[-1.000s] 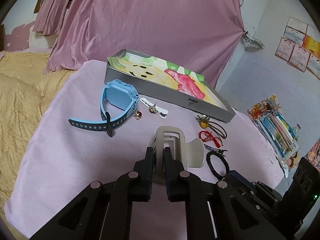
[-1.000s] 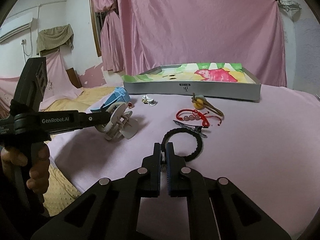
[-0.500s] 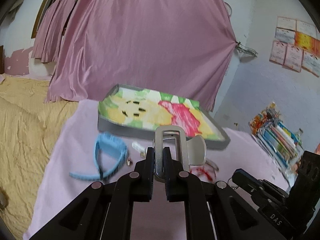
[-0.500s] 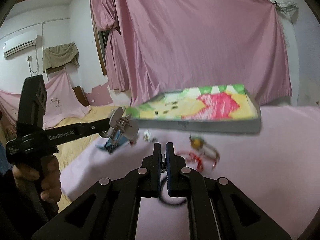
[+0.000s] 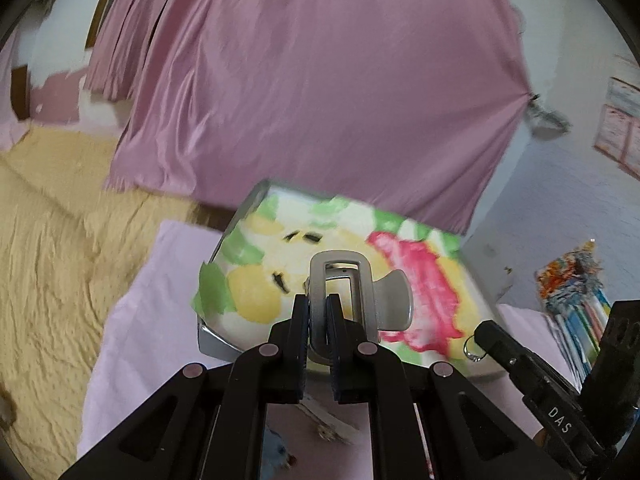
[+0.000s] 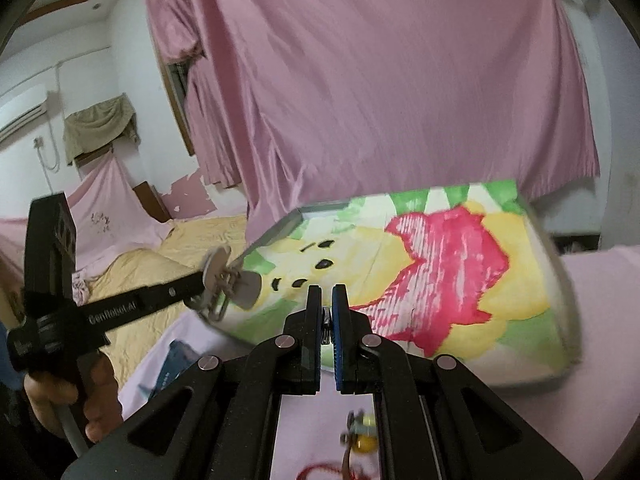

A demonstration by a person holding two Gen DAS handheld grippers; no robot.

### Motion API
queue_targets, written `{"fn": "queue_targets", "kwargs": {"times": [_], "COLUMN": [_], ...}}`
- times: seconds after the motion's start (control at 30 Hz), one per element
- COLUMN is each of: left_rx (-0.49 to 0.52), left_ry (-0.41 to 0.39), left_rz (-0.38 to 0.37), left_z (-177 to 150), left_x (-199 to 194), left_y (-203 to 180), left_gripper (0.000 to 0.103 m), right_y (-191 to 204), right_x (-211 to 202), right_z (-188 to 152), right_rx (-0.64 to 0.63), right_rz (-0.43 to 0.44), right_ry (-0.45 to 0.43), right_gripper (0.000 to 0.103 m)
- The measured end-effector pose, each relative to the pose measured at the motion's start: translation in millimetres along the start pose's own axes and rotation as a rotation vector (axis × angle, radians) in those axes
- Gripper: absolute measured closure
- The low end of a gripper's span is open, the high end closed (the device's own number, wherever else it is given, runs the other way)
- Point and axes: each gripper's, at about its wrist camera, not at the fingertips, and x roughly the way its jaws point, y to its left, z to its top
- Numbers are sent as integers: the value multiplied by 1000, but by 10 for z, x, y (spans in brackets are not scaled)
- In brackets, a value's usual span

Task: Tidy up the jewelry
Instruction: 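Carry the beige claw clip into the grey tray and open the left tool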

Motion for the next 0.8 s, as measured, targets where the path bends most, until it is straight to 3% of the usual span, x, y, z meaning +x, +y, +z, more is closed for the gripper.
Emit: {"fn": "queue_targets", "kwargs": {"times": [0.37, 0.47, 0.53, 0.57, 0.6, 0.67, 0.73, 0.8], "left_rx": [6, 8, 7, 5, 6, 15, 20, 12], "left_ry": [151, 157, 170, 174, 173, 161, 140, 94], "left_rz": [46, 48, 45, 40, 35, 26, 18, -7], "left_z": [-71, -76, -68, -68, -69, -69, -72, -84], "left_x": [438, 439, 442, 439, 432, 399, 342, 225], "left_y": [57, 59, 61, 62, 56, 30, 12, 8], "left_gripper": [94, 94, 92, 90, 87, 77, 60, 34], "right_y": [-84, -90, -113, -112, -119, -111, -115, -109], "right_x": [518, 593, 605, 609, 602, 551, 476, 381], "right_z": [-107, -122, -132, -128, -127, -110, -109, -89], "right_rx": [16, 13, 17, 20, 22, 21, 14, 4], "right_rz": [-69, -72, -69, -66, -65, -65, -72, -92], "right_ry": [150, 181, 196, 195, 192, 168, 147, 118], "right_gripper": [98, 98, 94, 85, 69, 53, 53, 53]}}
